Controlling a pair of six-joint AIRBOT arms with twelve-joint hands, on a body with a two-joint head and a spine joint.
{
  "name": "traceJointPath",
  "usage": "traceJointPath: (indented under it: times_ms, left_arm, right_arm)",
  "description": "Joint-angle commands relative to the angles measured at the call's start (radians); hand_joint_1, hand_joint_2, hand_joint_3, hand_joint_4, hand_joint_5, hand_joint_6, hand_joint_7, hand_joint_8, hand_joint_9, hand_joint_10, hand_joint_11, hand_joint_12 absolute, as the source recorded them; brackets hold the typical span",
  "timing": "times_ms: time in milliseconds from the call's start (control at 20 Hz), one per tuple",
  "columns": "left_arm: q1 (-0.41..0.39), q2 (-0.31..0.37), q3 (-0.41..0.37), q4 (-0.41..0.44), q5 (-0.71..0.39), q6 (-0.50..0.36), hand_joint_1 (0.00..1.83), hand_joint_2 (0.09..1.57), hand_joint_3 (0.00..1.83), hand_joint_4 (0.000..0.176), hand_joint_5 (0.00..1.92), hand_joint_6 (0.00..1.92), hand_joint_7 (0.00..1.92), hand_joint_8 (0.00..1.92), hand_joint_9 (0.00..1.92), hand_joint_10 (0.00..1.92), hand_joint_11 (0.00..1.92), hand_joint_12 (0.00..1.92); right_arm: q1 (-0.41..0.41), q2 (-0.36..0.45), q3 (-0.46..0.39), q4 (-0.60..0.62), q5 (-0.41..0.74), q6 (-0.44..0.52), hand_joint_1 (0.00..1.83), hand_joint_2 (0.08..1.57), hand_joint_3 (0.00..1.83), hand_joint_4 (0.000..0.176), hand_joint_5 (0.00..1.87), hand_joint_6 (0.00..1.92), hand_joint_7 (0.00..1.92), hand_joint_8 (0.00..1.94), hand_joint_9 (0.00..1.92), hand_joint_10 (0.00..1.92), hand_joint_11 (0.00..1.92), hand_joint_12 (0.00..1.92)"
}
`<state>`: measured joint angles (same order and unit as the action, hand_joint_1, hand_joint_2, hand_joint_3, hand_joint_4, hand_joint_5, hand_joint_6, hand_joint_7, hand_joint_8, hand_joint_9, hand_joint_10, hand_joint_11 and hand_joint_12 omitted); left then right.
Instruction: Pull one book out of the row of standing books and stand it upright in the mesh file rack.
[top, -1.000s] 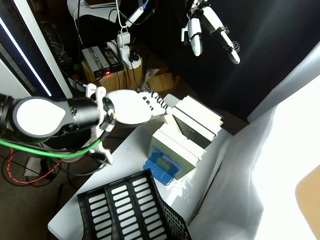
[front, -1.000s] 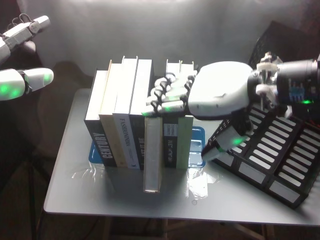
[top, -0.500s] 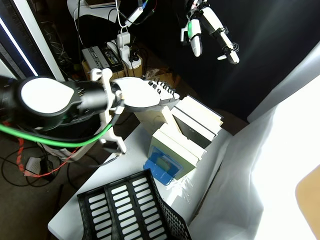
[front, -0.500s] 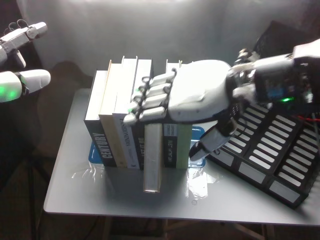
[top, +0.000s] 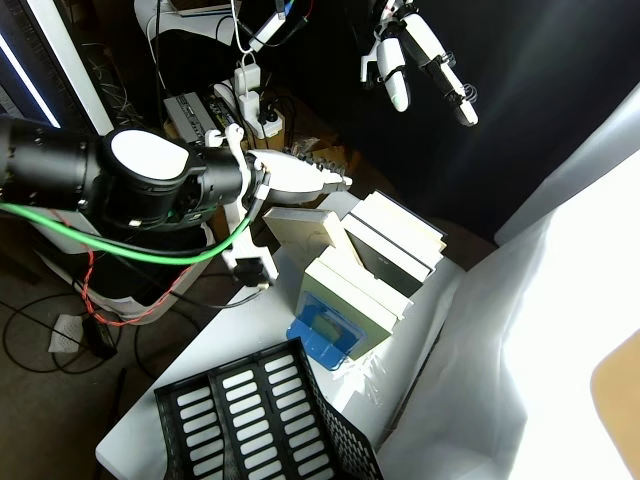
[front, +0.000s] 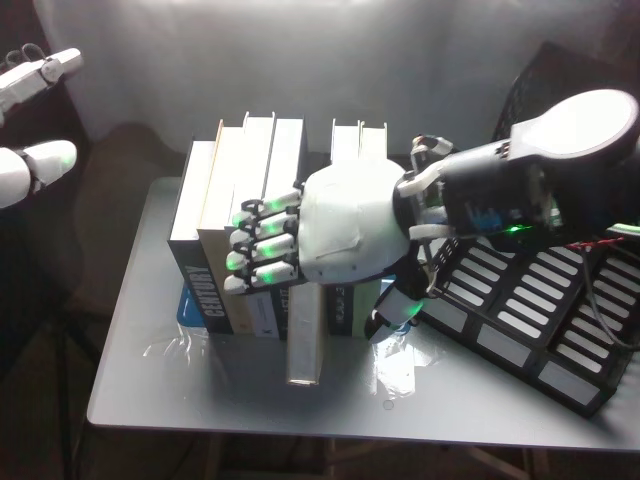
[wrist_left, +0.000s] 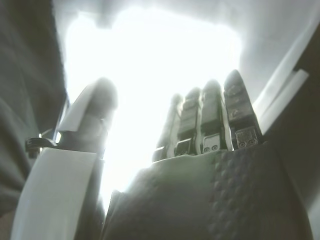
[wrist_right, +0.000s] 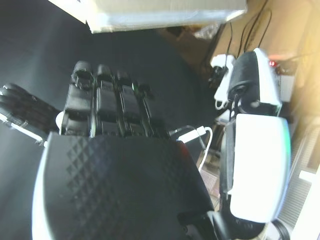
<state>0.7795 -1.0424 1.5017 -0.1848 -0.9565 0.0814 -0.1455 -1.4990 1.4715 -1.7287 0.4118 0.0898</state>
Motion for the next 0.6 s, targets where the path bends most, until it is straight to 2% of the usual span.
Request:
traceJointPath:
  times_ms: [0, 350, 400, 450, 550]
  left_arm:
    - [0.004, 0.021, 0.006, -0.042, -0.123, -0.004, 0.64, 1.51, 0.04, 0.0, 0.03, 0.0, 0.0, 0.0, 0.0, 0.0, 0.0, 0.0]
    - [0.027, 0.039, -0.008, -0.067, -0.152, -0.004, 0.74, 1.53, 0.02, 0.0, 0.08, 0.02, 0.0, 0.0, 0.0, 0.0, 0.0, 0.0]
    - [0.033, 0.042, -0.01, -0.078, -0.16, -0.004, 0.81, 1.54, 0.02, 0.003, 0.06, 0.01, 0.0, 0.0, 0.0, 0.0, 0.0, 0.0]
    - [0.043, 0.047, -0.013, -0.093, -0.171, -0.004, 0.82, 1.55, 0.02, 0.004, 0.06, 0.01, 0.0, 0.0, 0.0, 0.0, 0.0, 0.0]
    - [0.066, 0.057, -0.02, -0.119, -0.192, -0.004, 0.83, 1.56, 0.02, 0.007, 0.07, 0.01, 0.0, 0.0, 0.0, 0.0, 0.0, 0.0]
  right_arm:
    - [0.005, 0.005, 0.0, 0.021, 0.002, 0.001, 0.81, 0.93, 0.0, 0.0, 0.0, 0.0, 0.0, 0.0, 0.0, 0.0, 0.0, 0.0]
    - [-0.026, -0.045, 0.023, -0.074, -0.032, 0.024, 0.78, 0.9, 0.0, 0.0, 0.0, 0.0, 0.0, 0.0, 0.0, 0.0, 0.0, 0.0]
    - [-0.031, -0.055, 0.029, -0.087, -0.036, 0.027, 0.76, 0.9, 0.0, 0.001, 0.0, 0.0, 0.0, 0.0, 0.0, 0.0, 0.0, 0.0]
    - [-0.037, -0.067, 0.037, -0.096, -0.04, 0.027, 0.77, 0.89, 0.0, 0.008, 0.0, 0.0, 0.0, 0.0, 0.0, 0.0, 0.0, 0.0]
    - [-0.046, -0.087, 0.053, -0.125, -0.062, 0.027, 0.77, 0.88, 0.0, 0.008, 0.0, 0.0, 0.0, 0.0, 0.0, 0.0, 0.0, 0.0]
